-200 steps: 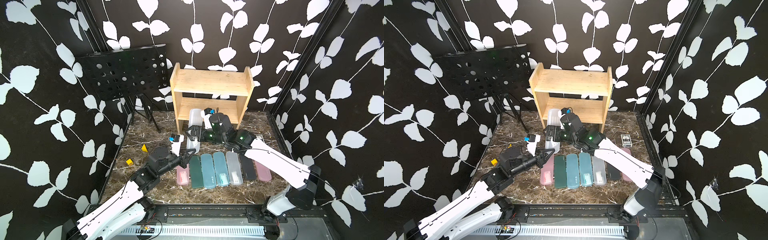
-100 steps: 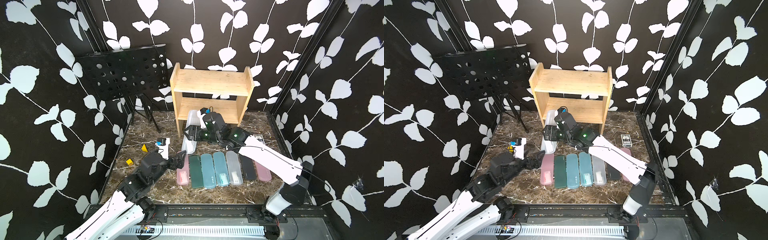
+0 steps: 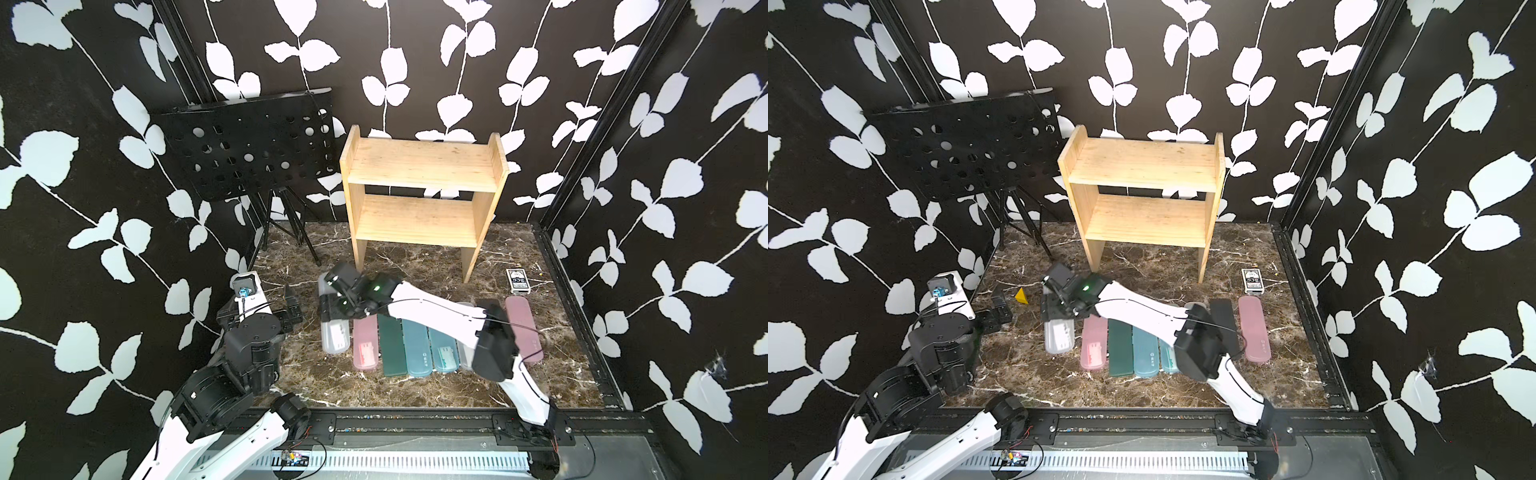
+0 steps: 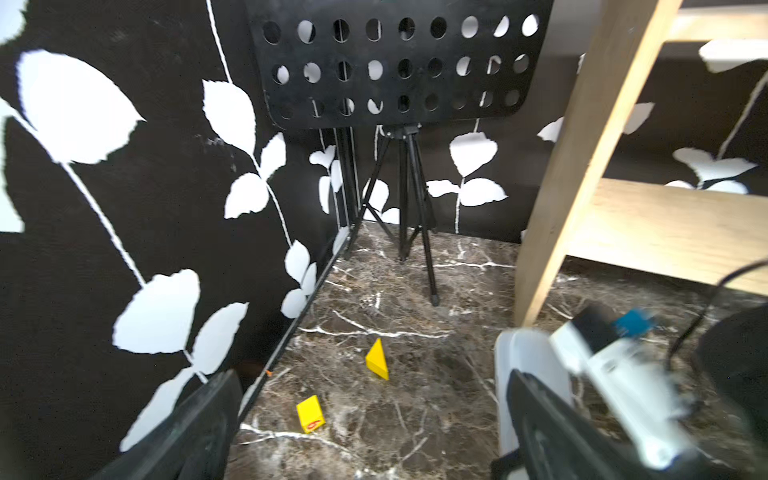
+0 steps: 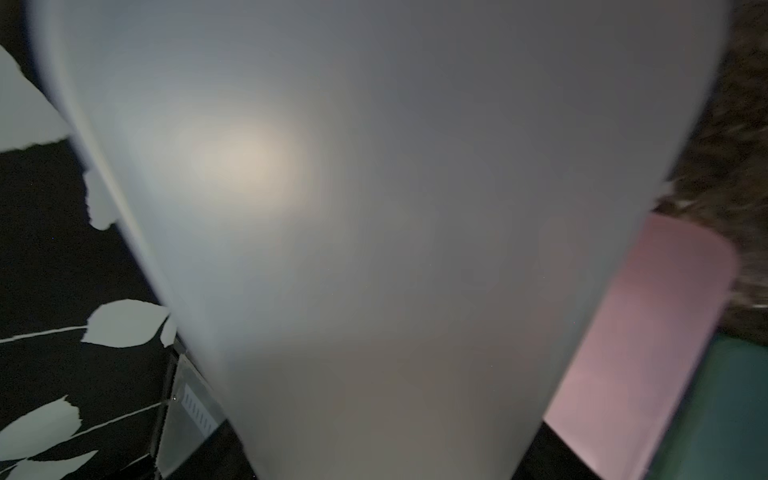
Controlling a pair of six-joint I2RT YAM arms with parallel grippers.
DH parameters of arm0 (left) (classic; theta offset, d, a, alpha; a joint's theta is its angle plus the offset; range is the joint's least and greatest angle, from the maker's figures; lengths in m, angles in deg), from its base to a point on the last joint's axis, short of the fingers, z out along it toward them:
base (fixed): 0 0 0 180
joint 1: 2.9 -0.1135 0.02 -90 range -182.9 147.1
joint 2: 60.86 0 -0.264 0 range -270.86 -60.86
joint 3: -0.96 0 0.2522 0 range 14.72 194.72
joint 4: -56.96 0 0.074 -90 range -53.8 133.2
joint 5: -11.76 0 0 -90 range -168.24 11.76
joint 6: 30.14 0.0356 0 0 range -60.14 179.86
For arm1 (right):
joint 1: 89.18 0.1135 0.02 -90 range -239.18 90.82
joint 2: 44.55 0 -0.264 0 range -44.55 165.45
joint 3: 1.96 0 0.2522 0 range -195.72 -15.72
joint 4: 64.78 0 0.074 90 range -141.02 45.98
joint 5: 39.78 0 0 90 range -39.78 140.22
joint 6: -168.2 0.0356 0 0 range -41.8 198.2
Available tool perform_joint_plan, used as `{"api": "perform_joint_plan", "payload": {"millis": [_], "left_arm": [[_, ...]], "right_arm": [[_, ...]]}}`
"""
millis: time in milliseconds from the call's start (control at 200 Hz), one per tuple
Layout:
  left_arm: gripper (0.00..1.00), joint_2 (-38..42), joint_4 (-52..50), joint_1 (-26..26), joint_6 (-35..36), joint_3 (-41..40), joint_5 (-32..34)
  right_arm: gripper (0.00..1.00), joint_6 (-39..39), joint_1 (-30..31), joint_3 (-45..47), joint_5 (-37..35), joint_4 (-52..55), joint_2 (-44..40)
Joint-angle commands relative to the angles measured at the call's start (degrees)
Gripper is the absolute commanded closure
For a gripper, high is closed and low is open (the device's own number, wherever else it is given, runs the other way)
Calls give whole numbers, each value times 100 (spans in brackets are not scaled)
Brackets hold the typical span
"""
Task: Remove the pencil cases from the shelf
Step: Place the pencil case at the center of the board.
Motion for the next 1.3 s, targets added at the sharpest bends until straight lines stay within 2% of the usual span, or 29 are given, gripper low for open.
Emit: {"api": "perform_joint_plan", "payload": {"millis": [0,120,370,880,1020,1090,1185,1205,1290], "left_arm": [[1,35,-323,-9,326,50,266],[1,160,-433,-8,335,-37,188],[1,303,-411,-8,312,-275,-36],[1,34,-203,-10,143,-392,-296],[1,17,250,-12,249,-594,-616],[1,-88,618,-10,346,-775,-822],[1,-423,1161,-148,502,-1026,-1091],[1,-523,1283,-211,558,-1067,-1234],[1,-996,1644,-1167,606,-1107,-2127]], "right_arm": [[24,375,36,-841,125,254,422],[24,513,118,-1325,70,506,896],[22,688,128,-1128,-263,808,1035],[6,543,64,-681,-412,715,925],[4,29,60,73,-1024,225,-68],[1,-359,44,883,-1582,-133,-884],[1,-747,-133,2307,-2284,-642,-2164],[1,-816,-209,2636,-2371,-763,-2441],[1,-1098,-617,3884,-2632,-1031,-3642]]}}
